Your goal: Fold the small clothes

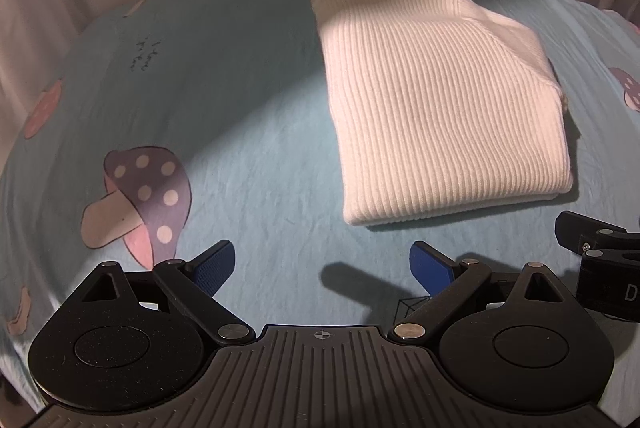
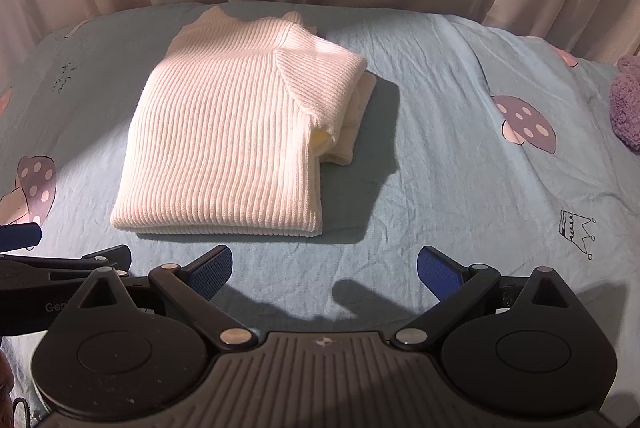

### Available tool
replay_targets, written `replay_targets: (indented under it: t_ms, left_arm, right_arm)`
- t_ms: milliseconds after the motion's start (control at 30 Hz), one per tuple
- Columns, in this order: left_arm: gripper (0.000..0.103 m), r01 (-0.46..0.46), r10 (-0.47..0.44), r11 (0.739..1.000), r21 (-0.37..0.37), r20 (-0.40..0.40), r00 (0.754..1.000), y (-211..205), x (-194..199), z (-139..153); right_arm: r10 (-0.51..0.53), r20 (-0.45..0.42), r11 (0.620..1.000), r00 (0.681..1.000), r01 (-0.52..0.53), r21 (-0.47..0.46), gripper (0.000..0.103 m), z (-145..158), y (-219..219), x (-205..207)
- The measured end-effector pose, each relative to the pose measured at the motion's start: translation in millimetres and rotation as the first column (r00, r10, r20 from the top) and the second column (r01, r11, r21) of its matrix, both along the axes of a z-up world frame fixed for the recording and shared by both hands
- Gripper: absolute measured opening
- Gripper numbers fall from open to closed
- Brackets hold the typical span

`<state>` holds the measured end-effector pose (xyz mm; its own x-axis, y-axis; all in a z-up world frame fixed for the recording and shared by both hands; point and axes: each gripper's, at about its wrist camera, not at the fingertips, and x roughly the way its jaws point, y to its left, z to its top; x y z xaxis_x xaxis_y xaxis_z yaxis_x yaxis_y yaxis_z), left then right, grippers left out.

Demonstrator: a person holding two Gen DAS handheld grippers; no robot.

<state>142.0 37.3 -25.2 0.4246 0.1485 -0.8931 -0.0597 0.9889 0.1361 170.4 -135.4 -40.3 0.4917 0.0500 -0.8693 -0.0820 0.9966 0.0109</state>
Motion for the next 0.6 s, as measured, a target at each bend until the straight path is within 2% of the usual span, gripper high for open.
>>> replay_targets:
  t_ms: [600]
  left_arm:
    - [0.098,0.0,0.0,1.0,0.002,0.001,1.0,-1.6,-1.9,-0.4]
  right_arm:
    - [-0.015,-0.004,1.0,1.0,0.015,0.004,0.099,-0.7,-0.5,-1.5]
